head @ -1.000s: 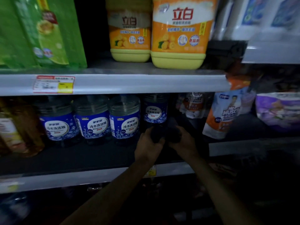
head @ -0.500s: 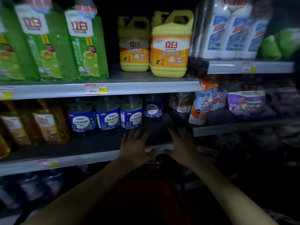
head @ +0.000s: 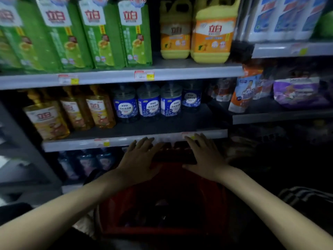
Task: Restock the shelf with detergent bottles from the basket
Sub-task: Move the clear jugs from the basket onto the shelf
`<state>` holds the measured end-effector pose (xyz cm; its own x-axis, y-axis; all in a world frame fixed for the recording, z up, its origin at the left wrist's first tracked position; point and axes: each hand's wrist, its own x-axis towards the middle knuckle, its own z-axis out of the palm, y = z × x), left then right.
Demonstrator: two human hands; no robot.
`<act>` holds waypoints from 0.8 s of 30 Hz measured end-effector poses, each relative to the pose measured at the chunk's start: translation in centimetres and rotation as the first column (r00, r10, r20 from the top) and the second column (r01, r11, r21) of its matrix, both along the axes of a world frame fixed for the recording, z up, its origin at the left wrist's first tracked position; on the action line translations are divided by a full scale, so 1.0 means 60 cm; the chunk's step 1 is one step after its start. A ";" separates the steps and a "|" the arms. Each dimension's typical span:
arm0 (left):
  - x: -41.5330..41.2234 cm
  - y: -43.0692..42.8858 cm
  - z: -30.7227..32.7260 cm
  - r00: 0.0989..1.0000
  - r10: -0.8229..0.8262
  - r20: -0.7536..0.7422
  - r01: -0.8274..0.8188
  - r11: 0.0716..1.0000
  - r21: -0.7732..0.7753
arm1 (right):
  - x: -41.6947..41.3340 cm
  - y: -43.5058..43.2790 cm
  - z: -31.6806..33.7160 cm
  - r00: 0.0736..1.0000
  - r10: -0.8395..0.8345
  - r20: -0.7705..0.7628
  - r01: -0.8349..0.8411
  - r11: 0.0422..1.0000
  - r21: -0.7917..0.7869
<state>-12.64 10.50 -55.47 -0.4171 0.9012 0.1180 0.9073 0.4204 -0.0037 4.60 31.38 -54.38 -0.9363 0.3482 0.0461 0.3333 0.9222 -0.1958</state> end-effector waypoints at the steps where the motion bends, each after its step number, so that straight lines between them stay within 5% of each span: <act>1: -0.003 -0.020 -0.010 1.000 -0.014 -0.013 0.014 1.000 -0.010 | 0.002 -0.012 -0.011 1.000 0.015 0.018 -0.015 1.000 -0.011; 8: -0.017 -0.132 -0.091 0.994 0.050 0.097 -0.031 0.982 -0.188 | -0.007 -0.080 -0.125 0.955 0.151 0.255 -0.102 0.975 -0.196; 13: -0.041 -0.184 -0.162 0.998 0.022 -0.061 -0.034 0.979 -0.203 | -0.037 -0.105 -0.195 0.889 0.324 0.324 -0.243 0.933 -0.266; 24: -0.071 -0.220 -0.241 0.996 0.026 0.085 -0.012 0.987 -0.161 | -0.187 -0.243 -0.298 0.654 0.655 0.380 -0.650 0.742 -0.160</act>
